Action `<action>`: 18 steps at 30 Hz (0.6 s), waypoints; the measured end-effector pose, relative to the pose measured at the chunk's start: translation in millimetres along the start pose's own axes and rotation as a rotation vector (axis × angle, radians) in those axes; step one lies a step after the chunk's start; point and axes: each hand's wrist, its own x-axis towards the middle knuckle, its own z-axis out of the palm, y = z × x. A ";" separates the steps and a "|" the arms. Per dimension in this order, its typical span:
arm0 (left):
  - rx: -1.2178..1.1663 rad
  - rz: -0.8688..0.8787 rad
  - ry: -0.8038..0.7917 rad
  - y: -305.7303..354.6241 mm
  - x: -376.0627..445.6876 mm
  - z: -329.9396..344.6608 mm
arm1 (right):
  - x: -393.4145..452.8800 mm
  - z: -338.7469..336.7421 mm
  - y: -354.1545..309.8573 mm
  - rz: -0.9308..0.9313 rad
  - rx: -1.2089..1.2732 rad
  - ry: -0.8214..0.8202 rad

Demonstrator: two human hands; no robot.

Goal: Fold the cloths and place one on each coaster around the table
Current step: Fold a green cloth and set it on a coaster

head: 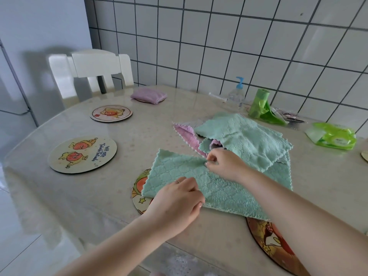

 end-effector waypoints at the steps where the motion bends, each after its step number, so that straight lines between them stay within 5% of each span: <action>1: 0.007 -0.007 0.014 0.8 -1.7 -2.1 | -2.8 -3.8 0.7 -0.005 0.065 0.026; 7: -0.170 -0.207 0.169 -2.2 -27.6 -27.7 | -32.3 -32.0 -7.3 -0.062 0.420 0.137; 14: -1.061 -0.601 0.370 -5.7 -37.9 -36.9 | -64.4 -28.8 -25.1 -0.075 0.700 -0.100; 18: -1.071 -0.613 0.375 -5.5 -38.2 -40.1 | -72.2 -19.9 -34.5 -0.144 0.690 -0.117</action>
